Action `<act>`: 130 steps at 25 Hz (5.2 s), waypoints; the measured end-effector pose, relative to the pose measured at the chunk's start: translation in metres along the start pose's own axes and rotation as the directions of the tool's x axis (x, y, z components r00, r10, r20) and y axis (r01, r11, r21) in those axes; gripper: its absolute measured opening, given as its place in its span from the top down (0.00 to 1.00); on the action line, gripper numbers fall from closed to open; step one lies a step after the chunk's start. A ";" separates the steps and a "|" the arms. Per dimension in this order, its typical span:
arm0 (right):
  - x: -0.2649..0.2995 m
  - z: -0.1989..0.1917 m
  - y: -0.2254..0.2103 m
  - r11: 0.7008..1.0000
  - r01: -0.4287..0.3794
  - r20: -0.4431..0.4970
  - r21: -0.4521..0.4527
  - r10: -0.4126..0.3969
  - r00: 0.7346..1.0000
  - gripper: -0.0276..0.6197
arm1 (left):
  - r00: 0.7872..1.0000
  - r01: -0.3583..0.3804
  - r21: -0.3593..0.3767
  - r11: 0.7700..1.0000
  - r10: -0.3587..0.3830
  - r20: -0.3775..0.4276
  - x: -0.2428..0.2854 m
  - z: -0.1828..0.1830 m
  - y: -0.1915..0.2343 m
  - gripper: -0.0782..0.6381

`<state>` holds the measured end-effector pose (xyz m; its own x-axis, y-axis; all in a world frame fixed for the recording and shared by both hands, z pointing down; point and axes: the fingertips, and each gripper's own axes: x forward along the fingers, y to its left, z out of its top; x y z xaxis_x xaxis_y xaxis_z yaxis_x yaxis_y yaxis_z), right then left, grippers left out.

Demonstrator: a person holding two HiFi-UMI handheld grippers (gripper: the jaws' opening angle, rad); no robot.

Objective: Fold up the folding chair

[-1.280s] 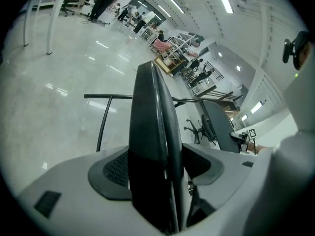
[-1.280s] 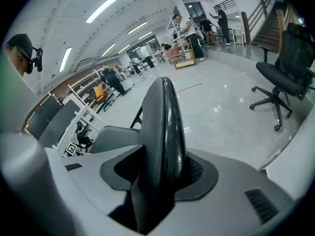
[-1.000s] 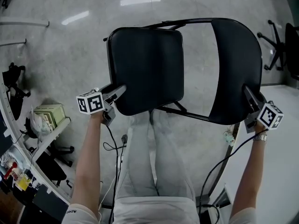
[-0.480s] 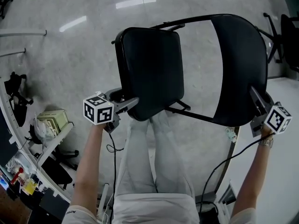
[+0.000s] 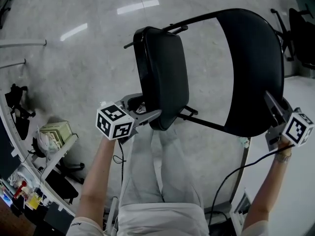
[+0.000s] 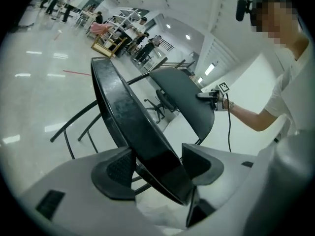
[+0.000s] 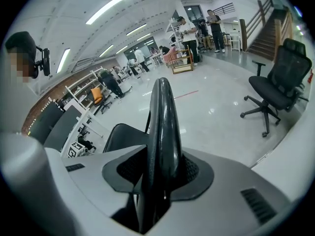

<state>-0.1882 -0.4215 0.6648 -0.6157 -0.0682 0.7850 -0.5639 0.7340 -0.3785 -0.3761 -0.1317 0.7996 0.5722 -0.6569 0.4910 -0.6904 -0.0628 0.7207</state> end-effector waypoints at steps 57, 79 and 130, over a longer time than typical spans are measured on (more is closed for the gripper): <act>-0.053 -0.006 0.059 0.990 0.136 -0.013 0.026 -0.136 0.991 0.83 | 0.993 0.028 0.300 0.954 0.008 -0.119 0.197 0.055 -0.123 0.46; -0.057 -0.033 0.108 0.978 0.181 -0.031 0.107 -0.179 0.983 0.86 | 0.993 0.055 0.756 0.653 0.042 -0.108 0.065 0.193 -0.265 0.46; -0.113 -0.144 0.228 0.945 0.223 0.163 0.238 -0.265 0.950 0.87 | 0.248 0.945 -0.060 -0.323 0.822 -0.512 0.036 0.090 -0.274 0.79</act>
<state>-0.1674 -0.1490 0.5603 -0.5253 -0.3698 0.7664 -0.8013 0.5179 -0.2993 -0.2062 -0.2052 0.5755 -0.1991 0.1705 0.9650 0.7900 -0.5548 0.2610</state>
